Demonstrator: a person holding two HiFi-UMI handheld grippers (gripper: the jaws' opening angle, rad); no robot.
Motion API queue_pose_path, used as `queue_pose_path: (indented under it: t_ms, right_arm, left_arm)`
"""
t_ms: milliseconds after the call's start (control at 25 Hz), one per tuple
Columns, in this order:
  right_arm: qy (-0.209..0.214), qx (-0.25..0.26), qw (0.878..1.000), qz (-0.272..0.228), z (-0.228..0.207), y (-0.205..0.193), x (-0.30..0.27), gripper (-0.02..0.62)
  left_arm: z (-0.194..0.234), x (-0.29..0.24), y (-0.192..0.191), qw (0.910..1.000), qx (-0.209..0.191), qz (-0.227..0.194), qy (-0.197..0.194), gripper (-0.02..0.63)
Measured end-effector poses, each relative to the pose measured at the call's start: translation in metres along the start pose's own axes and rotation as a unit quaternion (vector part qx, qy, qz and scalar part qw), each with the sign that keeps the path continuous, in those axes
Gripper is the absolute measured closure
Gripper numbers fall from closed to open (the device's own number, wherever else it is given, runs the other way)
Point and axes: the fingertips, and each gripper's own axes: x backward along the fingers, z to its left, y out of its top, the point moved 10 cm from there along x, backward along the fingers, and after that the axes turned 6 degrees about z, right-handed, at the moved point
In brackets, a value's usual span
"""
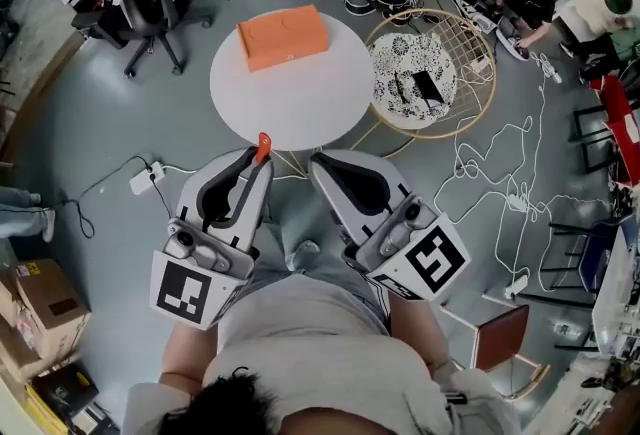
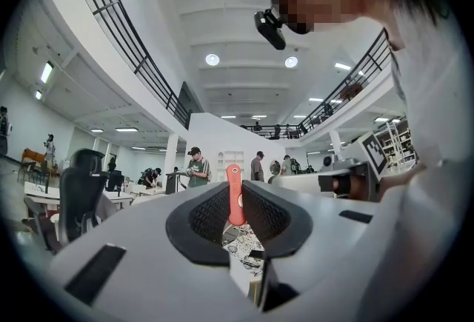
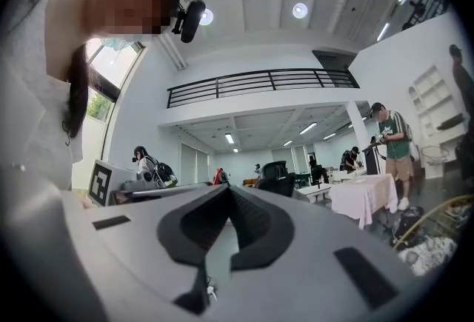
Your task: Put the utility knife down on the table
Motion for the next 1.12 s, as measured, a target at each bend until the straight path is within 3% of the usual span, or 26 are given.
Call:
queue_pose_path:
  t_ms: [560, 1120]
  right_arm:
    - [-0.072, -0.009, 0.997, 0.006, -0.054, 0.004, -0.082, 0.588]
    - [-0.163, -0.022, 0.986, 0.017, -0.103, -0.013, -0.148, 0.588]
  left_arm:
    - [0.093, -0.071, -0.010, 0.9957, 0.007, 0.032, -0.087, 0.549]
    - [0.171, -0.144, -0.046, 0.9812, 0.012, 0.078, -0.176, 0.551]
